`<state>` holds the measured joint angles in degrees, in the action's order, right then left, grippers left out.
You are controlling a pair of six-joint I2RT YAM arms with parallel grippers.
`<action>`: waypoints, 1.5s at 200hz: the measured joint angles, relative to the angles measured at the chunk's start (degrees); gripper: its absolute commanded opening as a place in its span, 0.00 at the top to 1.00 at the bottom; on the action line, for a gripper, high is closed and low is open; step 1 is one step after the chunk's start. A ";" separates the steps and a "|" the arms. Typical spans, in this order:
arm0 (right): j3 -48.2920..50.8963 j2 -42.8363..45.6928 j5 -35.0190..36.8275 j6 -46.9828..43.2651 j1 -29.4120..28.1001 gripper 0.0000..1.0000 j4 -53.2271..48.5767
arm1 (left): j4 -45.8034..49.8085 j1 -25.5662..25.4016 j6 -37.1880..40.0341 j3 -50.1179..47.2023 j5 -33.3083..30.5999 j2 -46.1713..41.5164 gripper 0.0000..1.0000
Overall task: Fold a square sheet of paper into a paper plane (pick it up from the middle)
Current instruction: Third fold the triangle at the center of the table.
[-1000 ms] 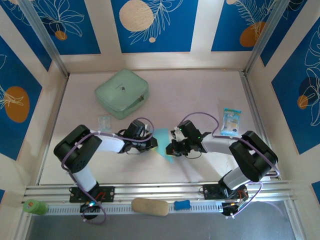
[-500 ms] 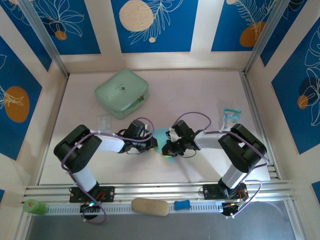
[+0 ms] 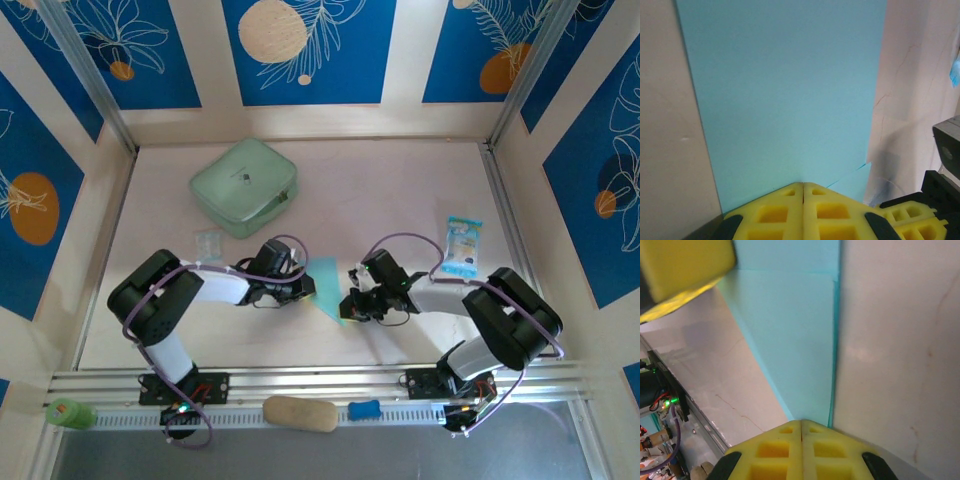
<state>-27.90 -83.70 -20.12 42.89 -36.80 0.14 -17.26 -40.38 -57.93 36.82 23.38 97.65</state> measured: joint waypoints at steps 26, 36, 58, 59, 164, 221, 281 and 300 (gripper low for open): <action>-3.45 -1.20 -0.39 0.07 -0.76 0.96 -0.13 | 0.59 0.00 0.02 0.26 0.00 0.00 0.96; -5.64 -2.99 -0.70 0.13 -1.20 0.96 0.42 | 0.61 0.00 0.02 0.26 0.00 0.00 0.96; -9.77 -7.89 -1.09 0.13 -2.38 0.94 1.99 | 0.98 0.00 0.22 0.39 -0.02 0.00 0.96; -9.86 -8.00 -1.09 0.13 -2.43 0.94 2.01 | 1.01 0.00 0.26 0.42 -0.02 0.00 0.96; 7.69 6.01 1.84 3.69 -1.20 0.93 4.39 | 3.23 0.02 1.53 1.03 -0.68 -0.42 0.98; 6.58 11.80 4.79 4.02 0.13 0.92 -1.66 | 2.84 0.02 0.57 0.15 -1.38 -1.25 0.97; -1.44 6.40 6.08 2.38 0.20 0.73 -2.84 | 4.44 -2.16 -1.75 -1.53 -5.92 -4.83 0.84; -2.82 3.74 6.16 2.27 0.20 0.71 -3.02 | 6.93 -2.29 -1.03 -1.53 -7.58 -7.41 0.76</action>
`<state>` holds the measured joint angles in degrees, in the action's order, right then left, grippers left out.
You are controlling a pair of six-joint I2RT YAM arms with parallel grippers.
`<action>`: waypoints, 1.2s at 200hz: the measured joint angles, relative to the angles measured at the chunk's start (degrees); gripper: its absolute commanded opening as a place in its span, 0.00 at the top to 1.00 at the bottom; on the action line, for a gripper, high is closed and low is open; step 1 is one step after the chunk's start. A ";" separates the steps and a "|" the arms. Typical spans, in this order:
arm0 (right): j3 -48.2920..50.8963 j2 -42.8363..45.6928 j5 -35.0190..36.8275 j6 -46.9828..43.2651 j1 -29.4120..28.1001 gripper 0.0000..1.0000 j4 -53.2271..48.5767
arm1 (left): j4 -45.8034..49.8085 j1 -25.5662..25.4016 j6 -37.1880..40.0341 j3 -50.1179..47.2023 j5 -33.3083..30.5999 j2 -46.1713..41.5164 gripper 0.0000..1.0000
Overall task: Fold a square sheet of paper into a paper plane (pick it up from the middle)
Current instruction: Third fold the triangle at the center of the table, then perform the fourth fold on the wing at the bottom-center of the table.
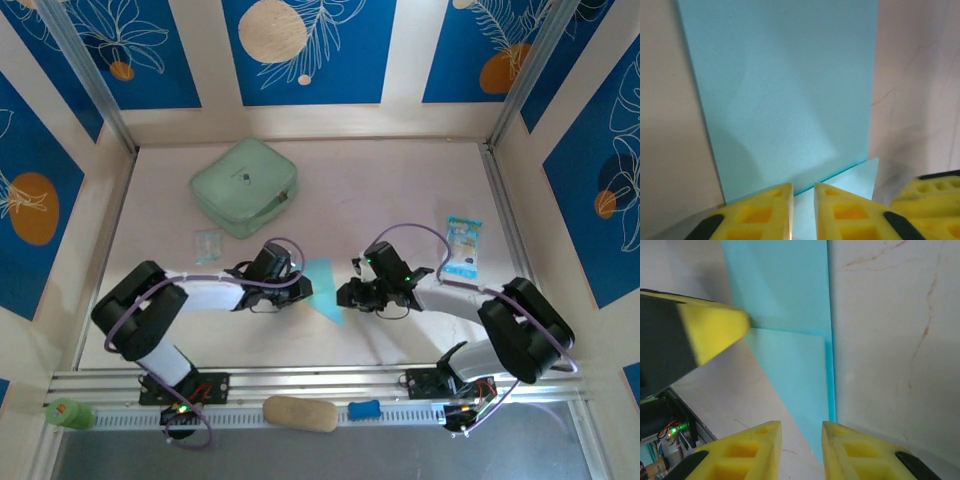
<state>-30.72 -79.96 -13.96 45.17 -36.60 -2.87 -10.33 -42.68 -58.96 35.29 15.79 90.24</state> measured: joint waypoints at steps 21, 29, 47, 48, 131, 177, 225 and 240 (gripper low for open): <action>-1.44 -2.99 -0.33 -0.39 0.00 0.71 -0.13 | 3.82 0.02 1.20 0.57 -2.21 -2.91 0.70; -2.23 -4.33 -0.46 -0.68 0.00 0.71 -0.22 | 4.87 0.09 1.51 0.79 -2.78 -3.65 0.69; -3.80 -6.69 -0.68 -1.29 0.00 0.73 -0.26 | 6.12 0.55 2.32 0.87 -3.48 -4.87 0.67; -3.87 -6.75 -0.70 -1.29 0.00 0.73 -0.26 | 6.21 0.59 2.32 0.87 -3.48 -4.92 0.67; -6.01 -8.26 -1.55 -3.23 0.57 0.92 -0.68 | 6.88 3.98 2.21 0.07 -1.81 -5.14 0.55; -2.21 -3.85 -6.93 -3.13 3.17 0.93 4.22 | 5.62 6.19 1.84 -0.07 1.33 -5.11 0.47; -0.31 -2.64 -11.13 -2.95 4.74 0.93 7.02 | 3.82 6.64 1.42 0.09 4.13 -4.44 0.46; 0.07 -2.34 -11.87 -2.93 4.92 0.94 7.78 | 2.97 6.67 1.11 0.35 5.05 -3.19 0.46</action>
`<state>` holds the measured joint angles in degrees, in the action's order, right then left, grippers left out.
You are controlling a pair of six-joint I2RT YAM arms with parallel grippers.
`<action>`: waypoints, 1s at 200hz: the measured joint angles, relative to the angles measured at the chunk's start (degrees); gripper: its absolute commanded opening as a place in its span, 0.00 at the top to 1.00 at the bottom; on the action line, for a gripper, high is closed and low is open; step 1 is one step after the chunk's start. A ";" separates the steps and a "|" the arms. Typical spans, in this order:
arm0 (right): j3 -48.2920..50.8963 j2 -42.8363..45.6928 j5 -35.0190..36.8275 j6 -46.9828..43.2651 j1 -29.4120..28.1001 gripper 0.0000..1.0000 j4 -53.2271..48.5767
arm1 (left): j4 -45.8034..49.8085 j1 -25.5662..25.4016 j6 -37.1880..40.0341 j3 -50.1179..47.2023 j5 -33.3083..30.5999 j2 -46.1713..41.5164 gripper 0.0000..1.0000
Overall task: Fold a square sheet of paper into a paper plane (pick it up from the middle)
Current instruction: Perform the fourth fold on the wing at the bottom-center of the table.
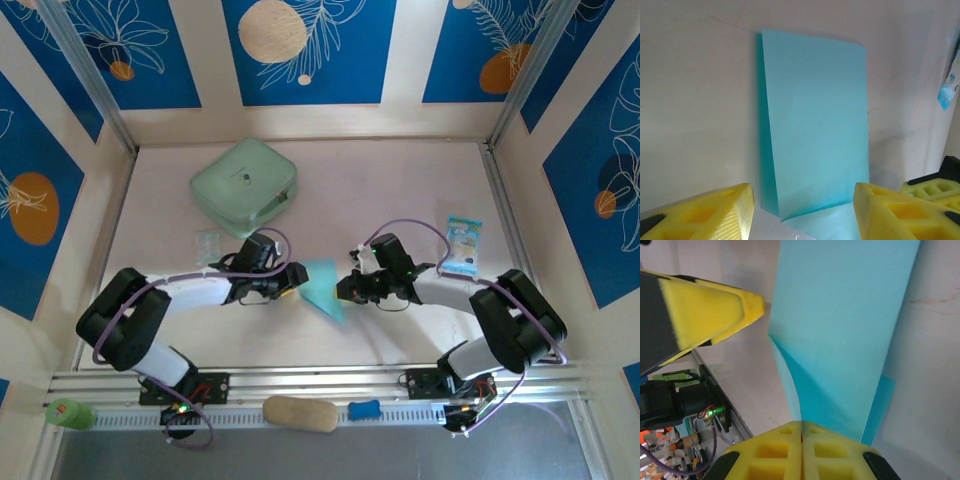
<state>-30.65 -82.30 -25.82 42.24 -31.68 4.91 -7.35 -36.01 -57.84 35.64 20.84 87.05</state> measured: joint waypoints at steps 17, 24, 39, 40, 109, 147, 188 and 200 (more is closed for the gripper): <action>0.52 0.72 -0.42 0.04 0.20 0.94 0.26 | -1.20 0.02 -0.42 0.31 0.98 1.75 0.46; 0.68 0.98 -0.59 0.15 0.28 0.94 0.33 | -1.68 0.02 -0.63 0.39 1.33 2.43 0.46; 1.07 1.53 -0.81 0.17 0.48 0.95 0.50 | -2.45 0.02 -0.83 0.46 1.77 3.43 0.47; 1.11 1.57 -0.83 0.17 0.50 0.95 0.52 | -2.47 0.02 -0.83 0.48 1.81 3.52 0.47; 3.23 3.78 -1.75 0.26 1.53 0.95 1.07 | -6.78 0.02 -3.17 1.40 4.24 7.15 0.67; 3.41 3.80 -1.81 0.35 1.81 0.94 1.01 | -8.87 0.02 -4.28 1.42 4.63 7.48 0.83; 3.41 3.87 0.59 -0.04 1.81 0.86 -1.68 | -10.27 0.02 -4.94 1.33 4.09 7.43 0.97; 3.41 4.33 2.19 -0.26 1.55 0.81 -3.28 | -10.58 0.02 -4.92 1.01 3.41 7.17 0.98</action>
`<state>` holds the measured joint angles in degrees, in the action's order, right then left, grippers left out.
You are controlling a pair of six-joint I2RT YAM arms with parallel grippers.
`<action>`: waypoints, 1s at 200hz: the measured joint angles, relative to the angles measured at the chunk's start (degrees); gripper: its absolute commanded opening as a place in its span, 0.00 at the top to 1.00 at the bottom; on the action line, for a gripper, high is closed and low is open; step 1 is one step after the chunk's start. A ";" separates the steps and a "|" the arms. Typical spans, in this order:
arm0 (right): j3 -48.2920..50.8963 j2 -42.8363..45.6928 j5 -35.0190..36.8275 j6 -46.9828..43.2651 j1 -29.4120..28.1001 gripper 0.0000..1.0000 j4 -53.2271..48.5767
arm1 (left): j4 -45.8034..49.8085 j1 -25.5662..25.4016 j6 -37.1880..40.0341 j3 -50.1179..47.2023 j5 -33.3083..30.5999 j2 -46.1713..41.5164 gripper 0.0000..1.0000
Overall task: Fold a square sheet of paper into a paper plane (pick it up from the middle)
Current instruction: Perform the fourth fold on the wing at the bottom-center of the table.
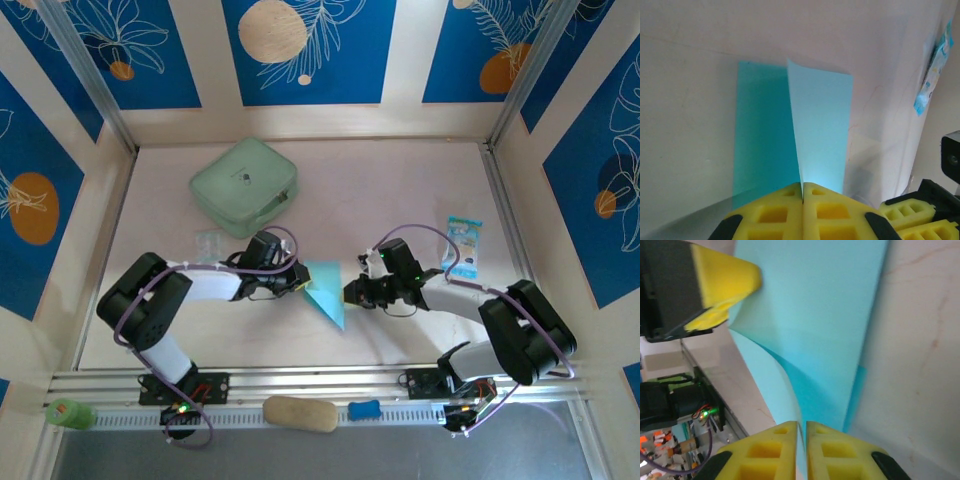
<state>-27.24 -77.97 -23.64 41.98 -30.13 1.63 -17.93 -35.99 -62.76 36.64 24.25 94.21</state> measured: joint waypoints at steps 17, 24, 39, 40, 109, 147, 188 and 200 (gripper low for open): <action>-0.07 1.81 3.50 -0.79 -0.79 0.72 -2.64 | -0.13 0.00 -0.26 -0.98 -1.66 -1.07 1.00; -0.07 2.86 5.14 -1.05 -1.25 0.70 -3.69 | -0.11 0.00 -0.37 -1.46 -2.49 -1.77 1.00; -0.11 5.53 8.76 -1.55 -2.60 0.65 -5.60 | 0.33 -0.02 -0.42 -2.32 -4.63 -3.65 1.00; -0.11 5.81 9.11 -1.44 -2.75 0.65 -5.73 | 0.37 -0.02 -0.39 -2.34 -4.72 -3.76 1.00; 6.71 17.11 35.15 -9.16 -21.84 0.46 2.29 | 7.80 -1.90 -0.28 -2.51 -15.04 -11.19 0.93; 9.25 14.82 44.11 -19.04 -29.35 0.48 7.41 | 8.09 -2.03 0.33 -2.40 -14.75 -10.91 0.82; 8.09 8.59 49.88 -27.34 -34.18 0.51 11.28 | 6.49 -2.08 0.26 -2.08 -12.44 -9.49 0.85; 7.37 6.84 51.76 -29.22 -35.34 0.51 12.15 | 6.21 -2.08 0.26 -2.08 -12.20 -9.51 0.85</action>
<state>-19.88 -71.13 28.12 12.75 -65.47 13.78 -11.73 -38.06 -62.50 34.57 12.05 84.71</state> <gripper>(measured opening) 0.493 0.155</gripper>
